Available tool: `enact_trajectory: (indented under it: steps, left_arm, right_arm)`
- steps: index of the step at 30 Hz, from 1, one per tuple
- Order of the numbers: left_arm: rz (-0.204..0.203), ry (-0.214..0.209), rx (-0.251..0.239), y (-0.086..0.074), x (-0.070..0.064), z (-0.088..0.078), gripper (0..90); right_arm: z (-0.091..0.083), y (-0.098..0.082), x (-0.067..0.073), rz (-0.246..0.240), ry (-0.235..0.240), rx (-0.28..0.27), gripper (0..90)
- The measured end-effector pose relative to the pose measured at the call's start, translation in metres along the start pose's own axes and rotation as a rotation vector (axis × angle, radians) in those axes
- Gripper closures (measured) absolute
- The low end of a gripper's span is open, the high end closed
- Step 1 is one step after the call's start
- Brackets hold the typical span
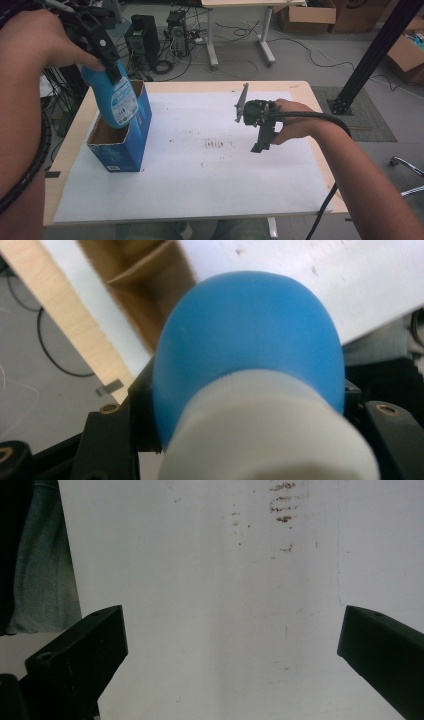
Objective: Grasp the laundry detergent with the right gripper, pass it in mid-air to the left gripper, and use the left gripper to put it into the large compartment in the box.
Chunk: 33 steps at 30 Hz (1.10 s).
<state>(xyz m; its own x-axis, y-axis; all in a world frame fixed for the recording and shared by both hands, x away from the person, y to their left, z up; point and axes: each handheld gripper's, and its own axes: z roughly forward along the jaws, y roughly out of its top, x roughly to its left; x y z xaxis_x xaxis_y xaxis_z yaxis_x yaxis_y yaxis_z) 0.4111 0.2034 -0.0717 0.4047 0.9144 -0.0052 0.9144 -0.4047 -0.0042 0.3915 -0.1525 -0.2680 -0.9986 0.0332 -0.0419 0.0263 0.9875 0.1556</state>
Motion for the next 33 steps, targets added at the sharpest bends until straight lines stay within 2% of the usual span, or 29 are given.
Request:
enact_trajectory:
  steps: [4, 9, 12, 15, 22, 26, 33]
  left_arm:
    - [-0.105, -0.011, -0.021, -0.002, 0.011, 0.001, 38.4]
    - [-0.205, -0.033, -0.046, -0.005, 0.024, 0.006, 38.5]
    - [-0.274, -0.019, -0.053, -0.007, 0.031, 0.014, 38.5]
    - [-0.306, 0.005, -0.043, -0.007, 0.035, 0.026, 38.5]
    - [-0.343, 0.030, -0.024, -0.007, 0.042, 0.050, 38.5]
    - [-0.343, 0.025, -0.018, -0.005, 0.044, 0.061, 38.5]
    - [-0.335, 0.013, -0.002, -0.001, 0.047, 0.093, 38.5]
  right_arm:
    - [0.002, 0.002, 0.000, -0.006, 0.002, 0.007, 0.0]
    - [0.004, 0.002, -0.001, -0.006, 0.006, 0.014, 0.0]
    - [0.003, 0.001, -0.001, -0.006, 0.006, 0.019, 0.0]
    - [0.005, 0.001, -0.002, -0.008, 0.001, 0.019, 0.0]
    - [0.010, 0.001, 0.000, -0.005, 0.004, 0.026, 0.0]
    - [0.007, 0.000, 0.000, -0.003, 0.002, 0.029, 0.0]
    - [0.003, -0.003, 0.002, 0.004, -0.003, 0.033, 0.0]
